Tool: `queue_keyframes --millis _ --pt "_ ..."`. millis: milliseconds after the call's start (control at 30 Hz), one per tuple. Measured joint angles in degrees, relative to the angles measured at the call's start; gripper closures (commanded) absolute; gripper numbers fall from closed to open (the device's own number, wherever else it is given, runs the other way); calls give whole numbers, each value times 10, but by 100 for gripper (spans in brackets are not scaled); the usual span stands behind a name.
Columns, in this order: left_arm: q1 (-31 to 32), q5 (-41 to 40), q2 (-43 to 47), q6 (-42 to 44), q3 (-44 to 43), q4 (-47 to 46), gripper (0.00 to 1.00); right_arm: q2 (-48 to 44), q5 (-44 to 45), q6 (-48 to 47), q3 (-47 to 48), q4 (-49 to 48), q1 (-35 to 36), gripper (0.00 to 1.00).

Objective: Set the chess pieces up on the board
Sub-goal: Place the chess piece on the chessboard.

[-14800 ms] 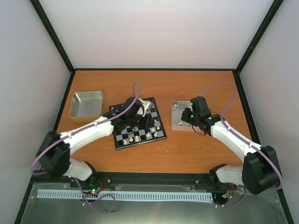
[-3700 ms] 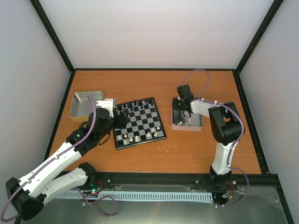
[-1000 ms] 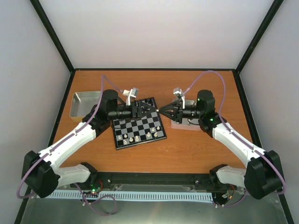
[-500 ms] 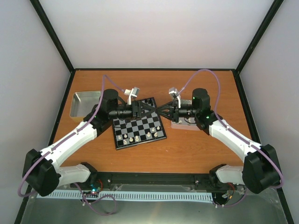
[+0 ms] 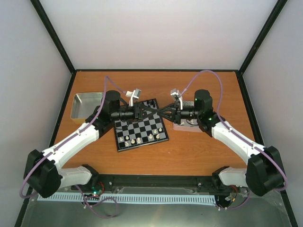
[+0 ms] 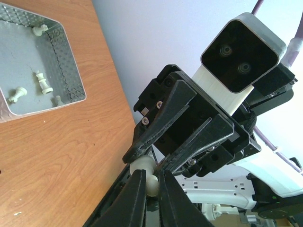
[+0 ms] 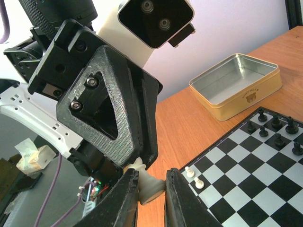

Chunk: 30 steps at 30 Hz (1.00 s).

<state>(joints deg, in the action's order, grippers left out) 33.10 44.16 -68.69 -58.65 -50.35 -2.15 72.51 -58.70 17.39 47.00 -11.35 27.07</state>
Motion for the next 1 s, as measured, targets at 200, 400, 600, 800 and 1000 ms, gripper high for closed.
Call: queue_keyframes --millis 200,400,600,800,1000 --pt "-1 0 -1 3 0 0 99 0 3 0 0 0 0 74" --pt "-1 -20 -2 29 0 20 99 0 16 -3 3 17 5 41" --pt "-1 -83 -2 99 -6 131 100 -9 68 -23 1 53 6 32" --pt "-1 -198 -24 207 -64 308 99 -47 154 -20 -34 75 -4 32" --pt "-1 -298 -87 278 -83 426 99 -42 218 -8 -48 92 -7 32"
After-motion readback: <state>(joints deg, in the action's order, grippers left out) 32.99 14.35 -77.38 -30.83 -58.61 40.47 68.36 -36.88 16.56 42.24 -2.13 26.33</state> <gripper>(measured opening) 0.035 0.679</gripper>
